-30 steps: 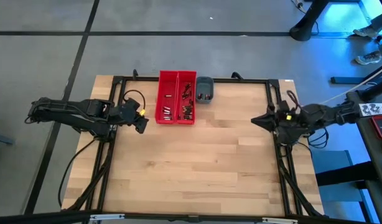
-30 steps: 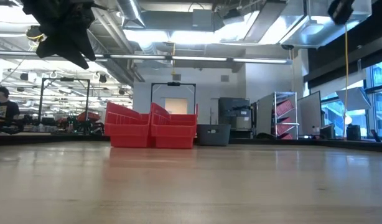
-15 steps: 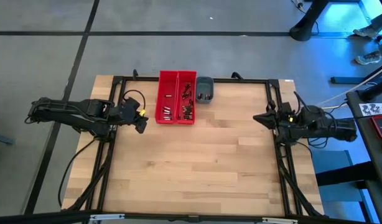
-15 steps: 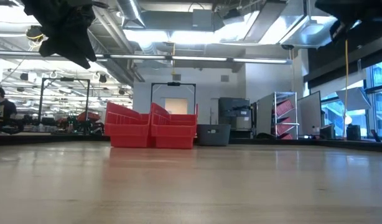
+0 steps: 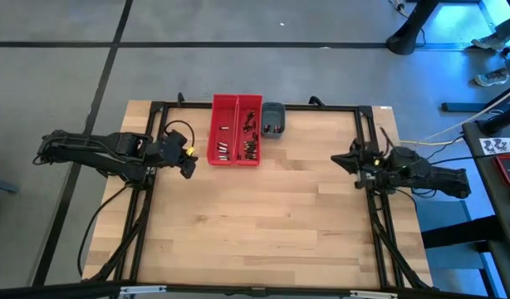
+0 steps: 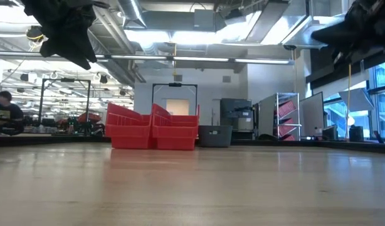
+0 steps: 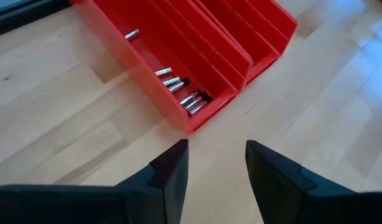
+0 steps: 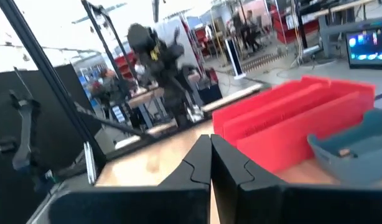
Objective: Sort batteries
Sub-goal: Return to Home Position
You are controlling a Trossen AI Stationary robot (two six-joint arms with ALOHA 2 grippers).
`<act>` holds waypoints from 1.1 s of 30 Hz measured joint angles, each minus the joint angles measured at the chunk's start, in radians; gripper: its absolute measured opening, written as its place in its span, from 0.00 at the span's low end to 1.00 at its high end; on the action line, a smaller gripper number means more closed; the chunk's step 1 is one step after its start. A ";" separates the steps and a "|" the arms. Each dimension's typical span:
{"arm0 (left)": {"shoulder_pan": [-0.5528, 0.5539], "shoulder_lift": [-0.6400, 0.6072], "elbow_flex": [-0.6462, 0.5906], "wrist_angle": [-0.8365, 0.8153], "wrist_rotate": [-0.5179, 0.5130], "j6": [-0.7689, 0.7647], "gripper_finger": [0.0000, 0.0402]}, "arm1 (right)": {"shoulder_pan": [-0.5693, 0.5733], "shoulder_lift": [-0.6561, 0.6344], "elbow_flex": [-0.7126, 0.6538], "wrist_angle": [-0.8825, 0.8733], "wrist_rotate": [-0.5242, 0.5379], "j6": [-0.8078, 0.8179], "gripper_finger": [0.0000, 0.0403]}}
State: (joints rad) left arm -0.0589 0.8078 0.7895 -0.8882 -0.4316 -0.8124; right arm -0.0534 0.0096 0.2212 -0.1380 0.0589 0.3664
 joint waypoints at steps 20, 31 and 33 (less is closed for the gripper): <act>0.000 -0.006 0.000 0.075 0.001 0.085 0.37 | 0.001 -0.004 -0.209 0.159 -0.089 -0.087 0.01; 0.021 -0.229 -0.125 0.262 -0.088 0.297 0.37 | 0.001 0.027 -0.210 0.160 -0.028 -0.110 0.01; 0.034 -0.320 -0.196 0.281 -0.091 0.299 0.37 | 0.001 0.027 -0.210 0.159 -0.035 -0.110 0.01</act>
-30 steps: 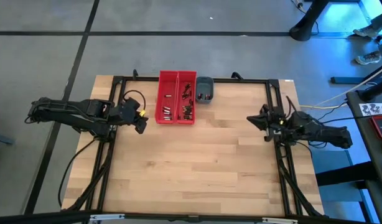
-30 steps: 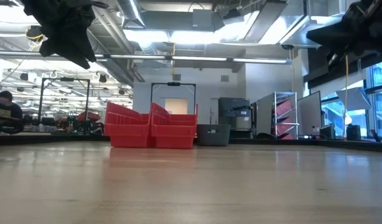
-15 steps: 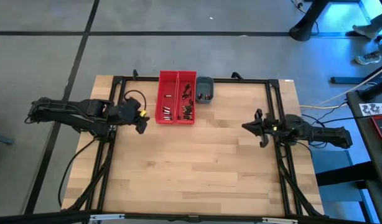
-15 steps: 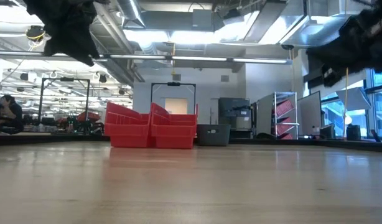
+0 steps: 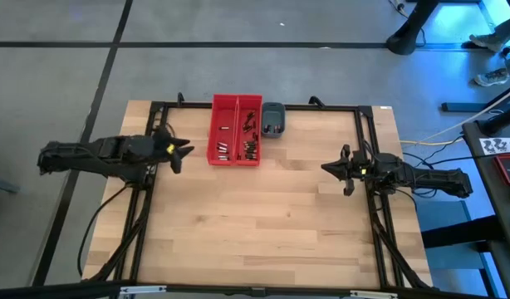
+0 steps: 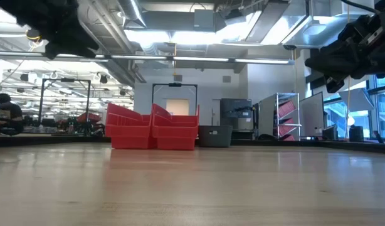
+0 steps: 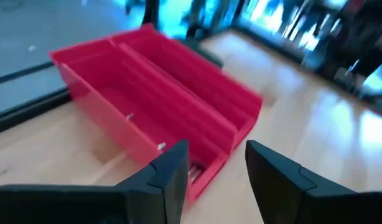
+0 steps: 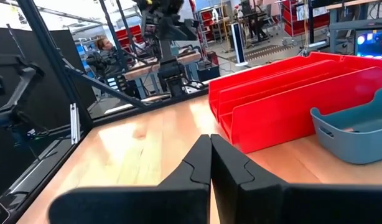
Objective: Sort batteries
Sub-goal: Return to Home Position
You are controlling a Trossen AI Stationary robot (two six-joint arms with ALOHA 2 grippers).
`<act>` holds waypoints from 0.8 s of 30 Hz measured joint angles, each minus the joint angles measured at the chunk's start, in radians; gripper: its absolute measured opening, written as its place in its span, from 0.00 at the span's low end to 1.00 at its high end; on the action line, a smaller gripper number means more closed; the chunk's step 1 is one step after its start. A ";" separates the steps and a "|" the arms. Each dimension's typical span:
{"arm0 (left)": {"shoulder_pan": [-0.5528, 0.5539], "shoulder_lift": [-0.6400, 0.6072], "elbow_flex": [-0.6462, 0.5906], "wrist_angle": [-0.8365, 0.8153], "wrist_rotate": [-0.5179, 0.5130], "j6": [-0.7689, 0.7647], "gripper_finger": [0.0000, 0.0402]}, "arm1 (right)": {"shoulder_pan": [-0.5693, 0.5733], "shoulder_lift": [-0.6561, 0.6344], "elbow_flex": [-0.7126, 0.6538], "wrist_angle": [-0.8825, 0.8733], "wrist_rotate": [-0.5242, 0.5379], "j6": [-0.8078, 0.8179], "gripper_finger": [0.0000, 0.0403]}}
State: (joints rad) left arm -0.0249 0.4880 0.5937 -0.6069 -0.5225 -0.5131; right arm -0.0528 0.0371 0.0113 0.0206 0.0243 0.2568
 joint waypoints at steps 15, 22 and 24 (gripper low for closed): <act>0.013 -0.397 -0.571 0.721 0.118 0.077 0.37 | 0.000 0.000 -0.001 -0.005 -0.010 0.000 0.01; 0.014 -0.385 -0.584 0.745 0.241 0.230 0.30 | 0.000 0.000 -0.002 -0.006 -0.017 -0.001 0.01; 0.014 -0.385 -0.584 0.712 0.276 0.273 0.27 | 0.000 0.000 -0.002 -0.005 -0.016 -0.001 0.01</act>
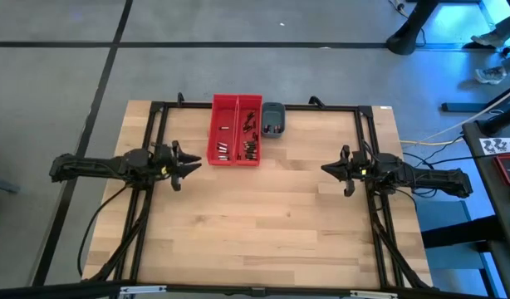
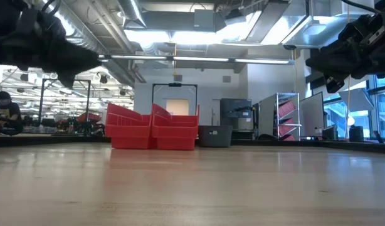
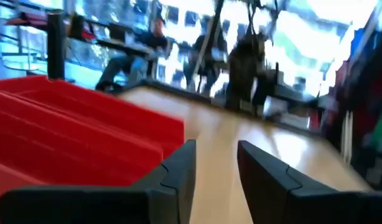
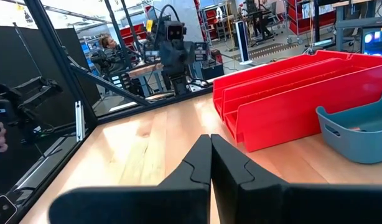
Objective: Sort batteries
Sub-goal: Return to Home Position
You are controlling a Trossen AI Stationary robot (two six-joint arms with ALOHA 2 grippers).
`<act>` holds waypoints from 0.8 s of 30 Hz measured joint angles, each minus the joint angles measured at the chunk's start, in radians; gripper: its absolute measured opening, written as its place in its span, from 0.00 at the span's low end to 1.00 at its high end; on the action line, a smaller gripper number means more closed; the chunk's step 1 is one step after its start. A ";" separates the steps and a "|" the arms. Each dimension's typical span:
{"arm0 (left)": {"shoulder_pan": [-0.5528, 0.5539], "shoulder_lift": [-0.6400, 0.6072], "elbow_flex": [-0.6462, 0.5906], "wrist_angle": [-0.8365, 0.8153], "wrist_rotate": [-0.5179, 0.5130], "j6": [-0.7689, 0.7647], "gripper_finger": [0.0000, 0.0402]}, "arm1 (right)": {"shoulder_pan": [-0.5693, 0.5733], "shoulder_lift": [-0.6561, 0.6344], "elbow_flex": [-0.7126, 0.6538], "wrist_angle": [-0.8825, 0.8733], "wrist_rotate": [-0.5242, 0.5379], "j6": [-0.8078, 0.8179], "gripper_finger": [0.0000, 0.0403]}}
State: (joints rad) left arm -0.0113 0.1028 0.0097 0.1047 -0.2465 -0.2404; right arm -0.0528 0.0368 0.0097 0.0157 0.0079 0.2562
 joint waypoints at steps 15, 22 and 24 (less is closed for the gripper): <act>0.000 0.023 0.000 -0.085 0.180 0.229 0.04 | 0.000 0.000 0.000 0.006 0.000 0.000 0.01; 0.000 0.023 0.000 -0.084 0.174 0.116 0.03 | 0.000 0.000 0.000 0.008 0.000 0.000 0.01; 0.000 0.023 0.000 -0.084 0.174 0.091 0.03 | 0.000 0.000 0.000 0.008 0.000 0.000 0.01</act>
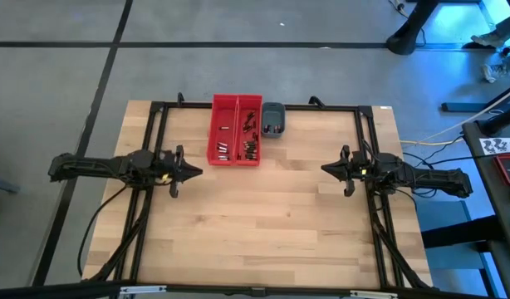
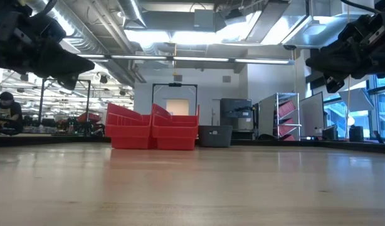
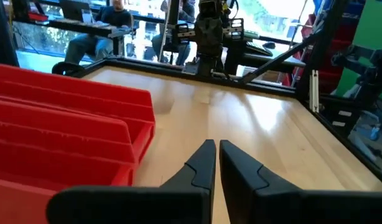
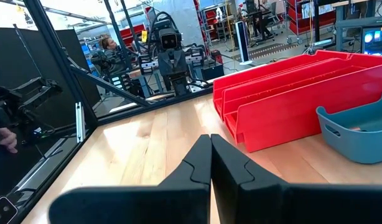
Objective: Sort batteries
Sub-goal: Return to Home Position
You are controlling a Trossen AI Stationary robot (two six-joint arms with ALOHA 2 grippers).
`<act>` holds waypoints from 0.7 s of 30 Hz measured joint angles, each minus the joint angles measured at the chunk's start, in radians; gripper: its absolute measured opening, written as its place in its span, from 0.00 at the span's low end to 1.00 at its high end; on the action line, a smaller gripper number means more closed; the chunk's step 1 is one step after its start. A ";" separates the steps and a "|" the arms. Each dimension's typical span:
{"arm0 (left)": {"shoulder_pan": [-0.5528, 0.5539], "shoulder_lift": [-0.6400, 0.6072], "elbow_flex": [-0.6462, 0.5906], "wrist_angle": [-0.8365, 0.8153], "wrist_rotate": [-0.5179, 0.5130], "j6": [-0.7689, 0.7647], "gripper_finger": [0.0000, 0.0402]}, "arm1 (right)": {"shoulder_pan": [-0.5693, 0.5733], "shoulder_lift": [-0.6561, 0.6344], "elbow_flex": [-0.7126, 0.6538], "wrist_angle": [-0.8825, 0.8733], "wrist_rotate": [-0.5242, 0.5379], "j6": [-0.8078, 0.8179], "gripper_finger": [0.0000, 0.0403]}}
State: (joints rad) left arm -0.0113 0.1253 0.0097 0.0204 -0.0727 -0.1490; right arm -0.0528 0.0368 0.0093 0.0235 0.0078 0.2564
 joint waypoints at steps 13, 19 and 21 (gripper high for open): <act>0.000 0.000 0.000 0.000 -0.001 -0.034 0.02 | 0.000 0.000 0.000 0.001 0.000 0.000 0.01; 0.000 0.000 0.000 0.000 -0.001 -0.035 0.04 | 0.000 0.000 0.000 0.002 0.000 0.000 0.01; 0.000 0.000 0.000 0.000 -0.001 -0.035 0.03 | 0.000 0.000 0.000 0.002 0.000 0.000 0.01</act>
State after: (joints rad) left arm -0.0113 0.1253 0.0097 0.0200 -0.0734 -0.1837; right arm -0.0528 0.0368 0.0093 0.0251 0.0078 0.2562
